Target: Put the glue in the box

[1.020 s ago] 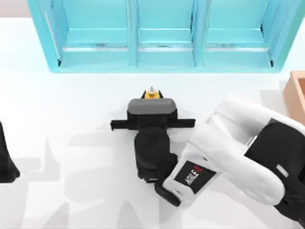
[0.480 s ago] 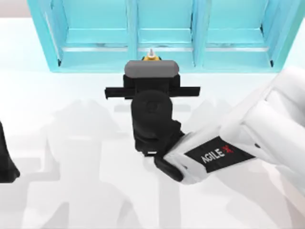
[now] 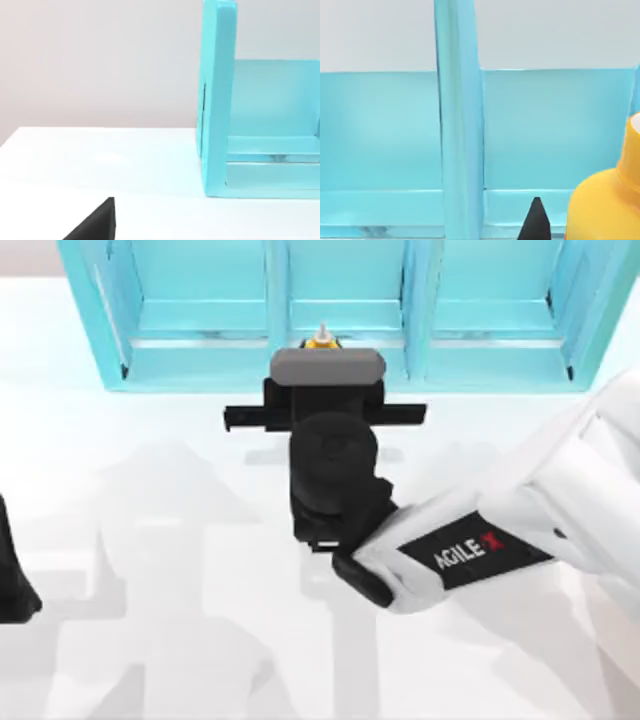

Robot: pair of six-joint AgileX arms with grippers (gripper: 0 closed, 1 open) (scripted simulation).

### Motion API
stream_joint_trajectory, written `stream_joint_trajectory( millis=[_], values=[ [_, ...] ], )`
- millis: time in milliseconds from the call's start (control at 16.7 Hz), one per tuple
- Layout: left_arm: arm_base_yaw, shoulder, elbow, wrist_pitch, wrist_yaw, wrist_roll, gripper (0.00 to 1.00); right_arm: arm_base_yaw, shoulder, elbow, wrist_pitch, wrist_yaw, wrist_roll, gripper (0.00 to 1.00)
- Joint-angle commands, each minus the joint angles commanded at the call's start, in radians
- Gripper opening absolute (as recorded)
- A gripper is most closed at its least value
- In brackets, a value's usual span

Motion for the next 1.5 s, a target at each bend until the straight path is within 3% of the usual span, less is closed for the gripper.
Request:
stream_joint_trajectory(
  millis=[240, 480, 1260, 1500],
  values=[
    [0.0, 0.0, 0.0, 0.0, 0.0, 0.0, 1.0, -0.115, -0.092, -0.028, 0.07, -0.205, -0.003, 0.0],
    [0.0, 0.0, 0.0, 0.0, 0.0, 0.0, 1.0, -0.312, -0.189, -0.089, 0.154, -0.518, -0.008, 0.0],
    [0.0, 0.0, 0.0, 0.0, 0.0, 0.0, 1.0, -1.265, -0.281, -0.43, 0.336, -1.827, -0.004, 0.0],
    [0.0, 0.0, 0.0, 0.0, 0.0, 0.0, 1.0, -1.528, -0.258, -0.527, 0.356, -2.18, 0.003, 0.0]
  ],
)
